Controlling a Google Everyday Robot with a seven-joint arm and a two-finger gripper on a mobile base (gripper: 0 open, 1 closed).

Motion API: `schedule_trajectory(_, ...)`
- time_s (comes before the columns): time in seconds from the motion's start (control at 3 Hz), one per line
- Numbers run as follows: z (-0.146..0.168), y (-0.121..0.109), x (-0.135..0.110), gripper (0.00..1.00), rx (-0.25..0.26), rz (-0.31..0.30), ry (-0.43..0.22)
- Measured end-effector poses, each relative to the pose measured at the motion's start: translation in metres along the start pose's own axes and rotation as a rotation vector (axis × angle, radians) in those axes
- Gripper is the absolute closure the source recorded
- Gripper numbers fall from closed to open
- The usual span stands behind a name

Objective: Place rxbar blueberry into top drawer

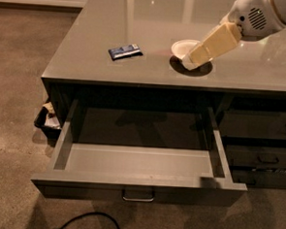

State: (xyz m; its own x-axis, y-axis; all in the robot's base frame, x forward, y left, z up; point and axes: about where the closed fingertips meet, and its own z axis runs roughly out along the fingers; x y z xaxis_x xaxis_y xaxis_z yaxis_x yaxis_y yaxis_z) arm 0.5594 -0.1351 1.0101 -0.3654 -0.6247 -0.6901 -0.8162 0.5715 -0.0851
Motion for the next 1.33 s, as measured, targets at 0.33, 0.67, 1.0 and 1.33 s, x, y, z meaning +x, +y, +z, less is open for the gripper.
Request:
schedule_trajectory(0.33,0.028,-0.017,-0.01,0.0,0.024,0.093,-0.035)
schedule_trajectory(0.67,0.056,-0.04,-0.04,0.0,0.1,0.171,-0.089)
schedule_trajectory(1.0,0.087,-0.068,-0.073,0.0,0.189,0.283,-0.141)
schedule_trajectory(1.33,0.089,-0.068,-0.074,0.0,0.187,0.285,-0.144)
